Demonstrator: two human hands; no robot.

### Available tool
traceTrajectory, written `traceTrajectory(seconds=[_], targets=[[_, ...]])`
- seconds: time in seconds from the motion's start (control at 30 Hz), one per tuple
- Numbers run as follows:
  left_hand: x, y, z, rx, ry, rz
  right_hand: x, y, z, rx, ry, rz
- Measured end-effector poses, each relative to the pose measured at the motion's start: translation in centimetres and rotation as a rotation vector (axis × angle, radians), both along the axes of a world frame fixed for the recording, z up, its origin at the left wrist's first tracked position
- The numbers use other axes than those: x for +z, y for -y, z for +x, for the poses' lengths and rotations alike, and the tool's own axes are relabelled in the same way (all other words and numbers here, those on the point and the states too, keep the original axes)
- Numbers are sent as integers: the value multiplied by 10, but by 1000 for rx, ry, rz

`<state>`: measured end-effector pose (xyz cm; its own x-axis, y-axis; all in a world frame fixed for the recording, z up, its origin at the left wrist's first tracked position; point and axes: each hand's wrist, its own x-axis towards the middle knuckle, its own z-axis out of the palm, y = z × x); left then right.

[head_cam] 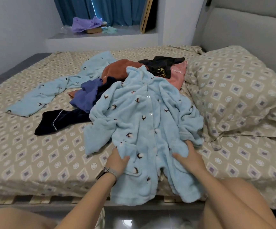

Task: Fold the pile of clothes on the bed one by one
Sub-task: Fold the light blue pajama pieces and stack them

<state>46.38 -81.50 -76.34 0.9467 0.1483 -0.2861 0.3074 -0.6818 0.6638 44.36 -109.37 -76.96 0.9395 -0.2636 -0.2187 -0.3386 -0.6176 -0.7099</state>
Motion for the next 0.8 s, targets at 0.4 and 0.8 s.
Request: traceTrajectory(seconds=[0.4,0.8], targets=[[18,-50,-27,-1,-207,428,14,43,-48,-125,6,-10],[18,37,-56,-293,-14,517,15,7,-64,337,121,-300]])
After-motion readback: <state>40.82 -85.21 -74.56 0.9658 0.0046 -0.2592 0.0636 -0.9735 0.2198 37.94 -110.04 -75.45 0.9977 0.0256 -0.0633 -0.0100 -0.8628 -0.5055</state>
